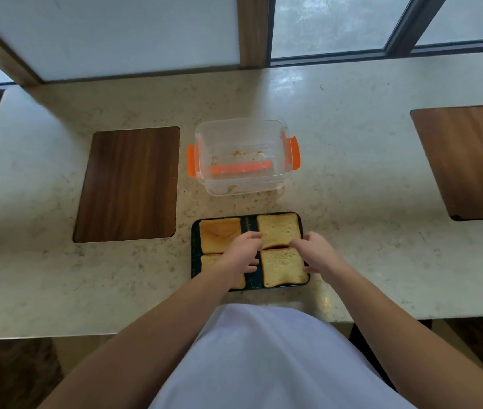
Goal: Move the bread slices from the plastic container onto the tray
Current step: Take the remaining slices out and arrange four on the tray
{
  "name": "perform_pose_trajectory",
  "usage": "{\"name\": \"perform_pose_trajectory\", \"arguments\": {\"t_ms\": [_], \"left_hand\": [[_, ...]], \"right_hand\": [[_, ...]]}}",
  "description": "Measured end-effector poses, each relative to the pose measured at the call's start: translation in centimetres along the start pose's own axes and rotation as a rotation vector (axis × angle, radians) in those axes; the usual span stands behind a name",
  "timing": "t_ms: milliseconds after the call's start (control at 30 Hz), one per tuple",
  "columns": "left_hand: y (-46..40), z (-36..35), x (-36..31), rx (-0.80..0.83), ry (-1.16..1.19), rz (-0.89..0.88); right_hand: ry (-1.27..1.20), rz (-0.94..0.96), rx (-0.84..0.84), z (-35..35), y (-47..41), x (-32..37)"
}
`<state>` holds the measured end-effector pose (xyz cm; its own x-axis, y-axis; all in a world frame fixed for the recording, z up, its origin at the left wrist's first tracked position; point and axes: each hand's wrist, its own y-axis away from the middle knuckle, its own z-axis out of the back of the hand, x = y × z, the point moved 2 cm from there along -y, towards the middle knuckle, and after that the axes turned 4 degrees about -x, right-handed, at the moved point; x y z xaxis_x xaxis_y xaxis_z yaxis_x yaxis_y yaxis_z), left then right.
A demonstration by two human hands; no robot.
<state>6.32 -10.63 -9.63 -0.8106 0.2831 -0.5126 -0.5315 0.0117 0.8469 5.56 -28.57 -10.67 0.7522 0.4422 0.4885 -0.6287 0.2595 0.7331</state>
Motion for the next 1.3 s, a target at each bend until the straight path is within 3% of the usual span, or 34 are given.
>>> {"name": "perform_pose_trajectory", "arguments": {"t_ms": [267,767,1300], "left_hand": [[-0.3,0.1,0.2,-0.002,-0.022,-0.012],[-0.6,0.4,0.8,-0.014,0.029,-0.02],[-0.3,1.1,1.1,-0.058,0.05,0.014]], "right_hand": [[-0.061,-0.041,0.021,0.1,-0.2,0.1],[0.123,0.001,-0.017,-0.5,-0.2,1.0],[0.02,0.005,0.033,-1.5,-0.2,1.2]]}}
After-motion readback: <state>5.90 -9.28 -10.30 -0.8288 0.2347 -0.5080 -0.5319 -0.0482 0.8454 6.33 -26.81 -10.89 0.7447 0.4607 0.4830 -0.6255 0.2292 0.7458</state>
